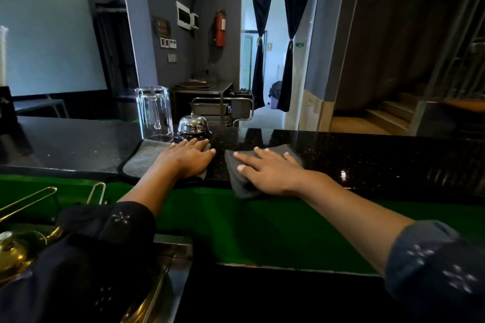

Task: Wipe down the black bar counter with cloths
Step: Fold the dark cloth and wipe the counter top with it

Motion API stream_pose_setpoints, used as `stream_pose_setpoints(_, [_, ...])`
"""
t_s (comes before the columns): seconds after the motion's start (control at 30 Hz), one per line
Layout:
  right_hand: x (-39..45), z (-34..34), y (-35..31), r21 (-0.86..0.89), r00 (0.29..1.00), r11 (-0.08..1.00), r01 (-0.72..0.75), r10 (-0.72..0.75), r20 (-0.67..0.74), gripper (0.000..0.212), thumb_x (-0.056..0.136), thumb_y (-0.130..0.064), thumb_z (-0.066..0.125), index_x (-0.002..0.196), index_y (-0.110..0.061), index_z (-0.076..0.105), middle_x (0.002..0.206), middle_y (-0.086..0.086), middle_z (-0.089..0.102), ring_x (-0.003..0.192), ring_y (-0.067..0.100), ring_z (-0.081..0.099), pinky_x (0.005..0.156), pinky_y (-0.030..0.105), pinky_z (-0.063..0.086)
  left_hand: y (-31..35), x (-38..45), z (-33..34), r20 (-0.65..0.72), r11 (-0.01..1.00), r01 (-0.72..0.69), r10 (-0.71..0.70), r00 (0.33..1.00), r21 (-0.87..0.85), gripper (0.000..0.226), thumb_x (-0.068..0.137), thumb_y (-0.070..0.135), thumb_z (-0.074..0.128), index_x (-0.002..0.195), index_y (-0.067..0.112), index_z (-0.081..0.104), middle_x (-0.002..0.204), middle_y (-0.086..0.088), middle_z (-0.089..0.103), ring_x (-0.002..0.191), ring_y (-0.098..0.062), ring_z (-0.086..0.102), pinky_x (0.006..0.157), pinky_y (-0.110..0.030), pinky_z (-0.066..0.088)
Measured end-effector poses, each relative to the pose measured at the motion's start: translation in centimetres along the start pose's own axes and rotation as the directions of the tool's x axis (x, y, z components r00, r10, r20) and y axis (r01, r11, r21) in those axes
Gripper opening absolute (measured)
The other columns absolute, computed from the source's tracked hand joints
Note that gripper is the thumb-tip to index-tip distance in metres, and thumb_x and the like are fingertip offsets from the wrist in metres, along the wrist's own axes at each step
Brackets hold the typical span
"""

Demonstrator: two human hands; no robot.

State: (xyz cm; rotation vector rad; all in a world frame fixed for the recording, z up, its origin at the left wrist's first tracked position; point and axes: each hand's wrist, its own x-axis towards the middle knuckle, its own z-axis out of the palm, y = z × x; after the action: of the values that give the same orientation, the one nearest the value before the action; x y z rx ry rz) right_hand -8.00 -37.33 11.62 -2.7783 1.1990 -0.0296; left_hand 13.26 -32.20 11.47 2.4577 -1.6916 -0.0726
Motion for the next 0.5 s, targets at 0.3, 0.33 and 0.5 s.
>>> stream_pose_setpoints(0.3, [-0.4, -1.6, 8.3, 0.017, 0.955, 0.955, -0.296, 0.296, -0.013, 0.054, 0.098, -0.063, 0.014, 0.151, -0.053, 0.009, 0.165, 0.0, 0.0, 0.151, 0.024, 0.002, 0.117, 0.057, -0.002, 1.2, -0.9, -0.2, 0.006, 0.999, 0.009, -0.009, 1.0, 0.042, 0.068, 0.096, 0.059, 0.019, 0.153, 0.024, 0.011, 0.161, -0.005, 0.008, 0.148, -0.024, 0.006, 0.118, -0.043, 0.002])
stream_pose_setpoints(0.33, [0.3, -1.7, 8.0, 0.032, 0.945, 0.945, -0.327, 0.327, -0.017, 0.054, 0.099, -0.061, 0.014, 0.152, -0.051, 0.008, 0.165, 0.002, -0.001, 0.151, 0.026, 0.0, 0.117, 0.059, -0.003, 1.6, -1.1, -0.4, 0.011, 0.999, 0.017, -0.017, 1.0, 0.05, 0.068, 0.096, 0.058, 0.019, 0.154, 0.022, 0.01, 0.161, -0.007, 0.008, 0.148, -0.024, 0.004, 0.119, -0.044, 0.0])
stream_pose_setpoints(0.5, [-0.3, -1.5, 4.3, 0.046, 0.958, 0.957, -0.287, 0.287, -0.004, 0.055, 0.1, -0.058, 0.013, 0.153, -0.047, 0.006, 0.165, 0.008, -0.004, 0.151, 0.03, -0.003, 0.116, 0.06, -0.006, 4.6, -2.2, -1.7, -0.143, 0.928, -0.08, 0.141, 0.98, 0.364, 0.059, 0.101, 0.043, 0.017, 0.153, 0.015, 0.011, 0.161, -0.011, 0.007, 0.148, -0.026, 0.0, 0.116, -0.051, -0.006])
